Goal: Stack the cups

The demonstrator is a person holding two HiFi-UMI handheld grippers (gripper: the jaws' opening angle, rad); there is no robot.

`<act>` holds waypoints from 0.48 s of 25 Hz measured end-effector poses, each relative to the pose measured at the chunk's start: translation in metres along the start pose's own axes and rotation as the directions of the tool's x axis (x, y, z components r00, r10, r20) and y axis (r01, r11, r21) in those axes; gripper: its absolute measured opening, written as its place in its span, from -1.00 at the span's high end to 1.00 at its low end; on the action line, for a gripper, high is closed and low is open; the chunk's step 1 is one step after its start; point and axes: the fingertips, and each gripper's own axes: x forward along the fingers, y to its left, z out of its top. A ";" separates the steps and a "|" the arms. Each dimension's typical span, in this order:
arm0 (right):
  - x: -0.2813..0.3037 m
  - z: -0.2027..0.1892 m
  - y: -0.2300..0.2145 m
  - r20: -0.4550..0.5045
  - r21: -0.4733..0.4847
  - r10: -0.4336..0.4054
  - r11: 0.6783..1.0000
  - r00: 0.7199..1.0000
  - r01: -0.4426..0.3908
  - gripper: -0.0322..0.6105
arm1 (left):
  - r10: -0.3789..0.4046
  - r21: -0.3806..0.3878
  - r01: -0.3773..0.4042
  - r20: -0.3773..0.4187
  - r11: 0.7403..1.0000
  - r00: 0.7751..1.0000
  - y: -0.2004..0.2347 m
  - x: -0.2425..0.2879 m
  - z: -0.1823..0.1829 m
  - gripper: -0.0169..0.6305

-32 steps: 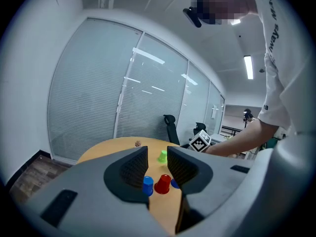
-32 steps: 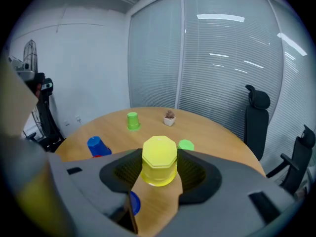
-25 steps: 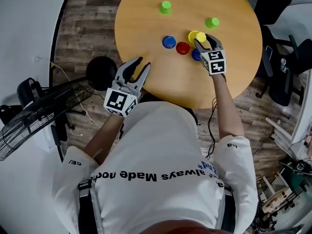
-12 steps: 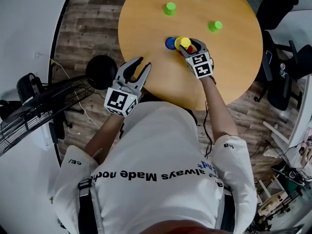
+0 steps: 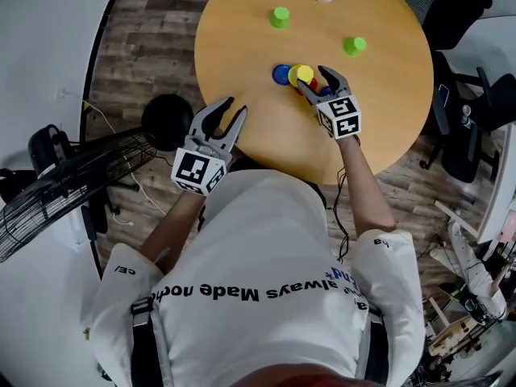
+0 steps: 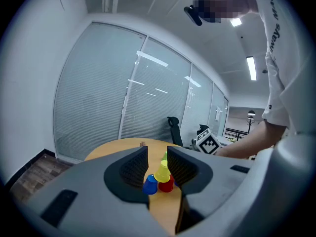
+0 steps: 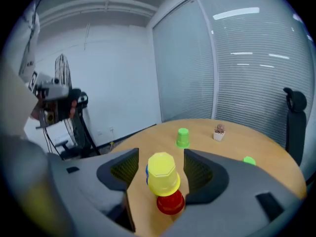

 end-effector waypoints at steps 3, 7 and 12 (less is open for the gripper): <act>-0.026 0.023 -0.023 0.095 0.098 -0.044 0.995 0.994 0.034 0.02 | -0.008 0.001 0.008 -0.004 1.000 1.000 -0.001 0.001 -0.002 0.53; -0.041 0.024 -0.076 0.090 0.086 -0.162 0.984 0.983 0.154 0.02 | -0.022 0.004 0.022 -0.017 1.000 1.000 -0.004 0.007 -0.003 0.53; -0.036 0.000 -0.145 0.007 0.009 -0.284 0.959 0.959 0.284 0.02 | -0.022 0.009 0.022 -0.034 1.000 0.999 -0.004 0.014 -0.004 0.53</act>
